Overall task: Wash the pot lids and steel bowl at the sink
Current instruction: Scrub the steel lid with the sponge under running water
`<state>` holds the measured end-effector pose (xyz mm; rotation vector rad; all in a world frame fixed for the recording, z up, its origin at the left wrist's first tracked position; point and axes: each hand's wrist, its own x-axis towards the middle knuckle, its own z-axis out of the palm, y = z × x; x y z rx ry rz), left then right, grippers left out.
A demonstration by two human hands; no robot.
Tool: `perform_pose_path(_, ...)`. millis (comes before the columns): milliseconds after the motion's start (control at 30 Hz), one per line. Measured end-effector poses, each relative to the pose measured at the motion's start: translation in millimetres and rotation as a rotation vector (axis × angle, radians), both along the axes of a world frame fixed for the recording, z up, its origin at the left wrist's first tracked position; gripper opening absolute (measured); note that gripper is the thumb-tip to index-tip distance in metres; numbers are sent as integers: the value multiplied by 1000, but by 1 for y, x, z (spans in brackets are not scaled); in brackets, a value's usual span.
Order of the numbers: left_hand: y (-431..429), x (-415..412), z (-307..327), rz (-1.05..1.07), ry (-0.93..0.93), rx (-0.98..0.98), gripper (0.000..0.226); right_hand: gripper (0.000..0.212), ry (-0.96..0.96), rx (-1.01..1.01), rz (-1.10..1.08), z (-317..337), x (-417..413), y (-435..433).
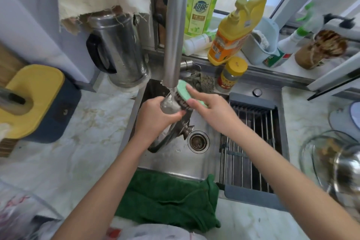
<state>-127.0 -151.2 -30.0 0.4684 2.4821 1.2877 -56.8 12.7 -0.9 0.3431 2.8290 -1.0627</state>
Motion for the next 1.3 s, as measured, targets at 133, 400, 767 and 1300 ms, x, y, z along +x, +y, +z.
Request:
perform_pose_path(133, -14, 8, -4, 22, -3, -34, 28, 46, -73, 217, 100, -2, -6, 5)
perform_pose_path(400, -25, 14, -8, 75, -70, -43, 25, 50, -44, 248, 130, -10, -10, -9)
perform_pose_path(767, -29, 21, -11, 118, -129, -16, 22, 47, -70, 332, 132, -5, -15, -4)
perform_pose_path(1300, -28, 22, -5, 131, -150, 29, 20, 47, -25, 285, 148, -4, -13, -6)
